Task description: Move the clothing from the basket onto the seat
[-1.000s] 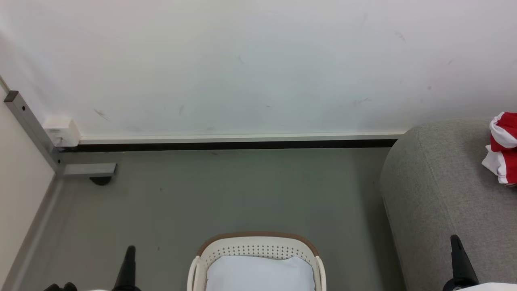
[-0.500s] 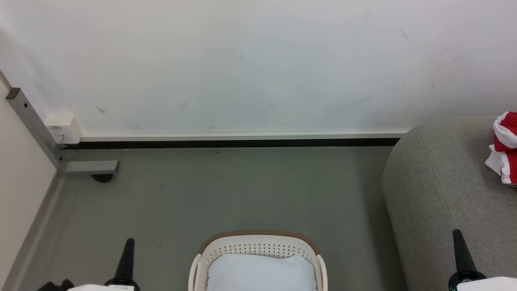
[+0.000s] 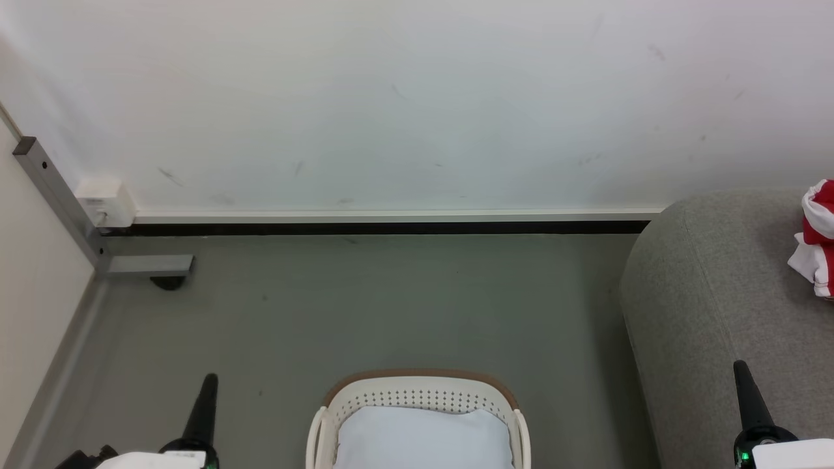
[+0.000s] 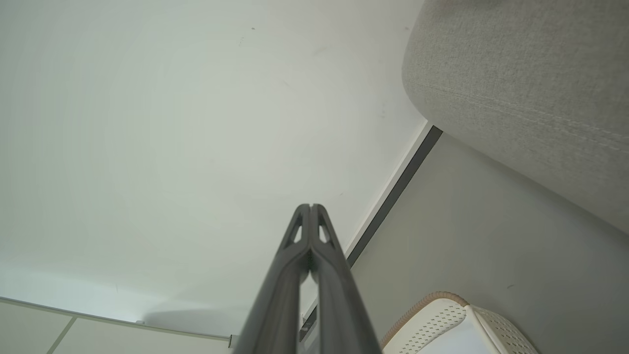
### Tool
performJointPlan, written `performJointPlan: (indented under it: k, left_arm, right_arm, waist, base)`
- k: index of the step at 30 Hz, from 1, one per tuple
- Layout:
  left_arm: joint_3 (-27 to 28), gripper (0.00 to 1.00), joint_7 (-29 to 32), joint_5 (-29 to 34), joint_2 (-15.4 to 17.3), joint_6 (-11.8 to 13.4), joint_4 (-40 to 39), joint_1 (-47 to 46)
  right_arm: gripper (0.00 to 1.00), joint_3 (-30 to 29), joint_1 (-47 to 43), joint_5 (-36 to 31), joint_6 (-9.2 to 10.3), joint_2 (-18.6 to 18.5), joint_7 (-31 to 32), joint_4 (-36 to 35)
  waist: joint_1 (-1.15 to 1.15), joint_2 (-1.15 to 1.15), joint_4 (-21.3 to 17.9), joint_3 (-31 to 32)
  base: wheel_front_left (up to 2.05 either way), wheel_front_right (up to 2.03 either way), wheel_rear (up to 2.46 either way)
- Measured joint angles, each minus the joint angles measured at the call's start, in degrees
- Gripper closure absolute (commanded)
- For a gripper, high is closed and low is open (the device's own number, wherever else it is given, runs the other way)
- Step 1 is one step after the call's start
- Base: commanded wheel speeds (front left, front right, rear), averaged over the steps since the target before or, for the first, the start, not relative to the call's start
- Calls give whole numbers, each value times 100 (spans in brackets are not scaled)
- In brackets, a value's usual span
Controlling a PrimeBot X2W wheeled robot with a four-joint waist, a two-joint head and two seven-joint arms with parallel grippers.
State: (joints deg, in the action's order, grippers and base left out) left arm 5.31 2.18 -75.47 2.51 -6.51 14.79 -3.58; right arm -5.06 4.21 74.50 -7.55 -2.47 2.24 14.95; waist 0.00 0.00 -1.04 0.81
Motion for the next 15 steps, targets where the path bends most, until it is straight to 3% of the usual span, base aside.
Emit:
performJointPlan:
  k: [15]
  left_arm:
    - [52, 100, 189, -747, 4, -29, -27, -107]
  right_arm:
    - [100, -64, 52, 792, 0, -7, 186, -27]
  waist:
    - [0, 0, 42, -40]
  base:
    - [0, 0, 0]
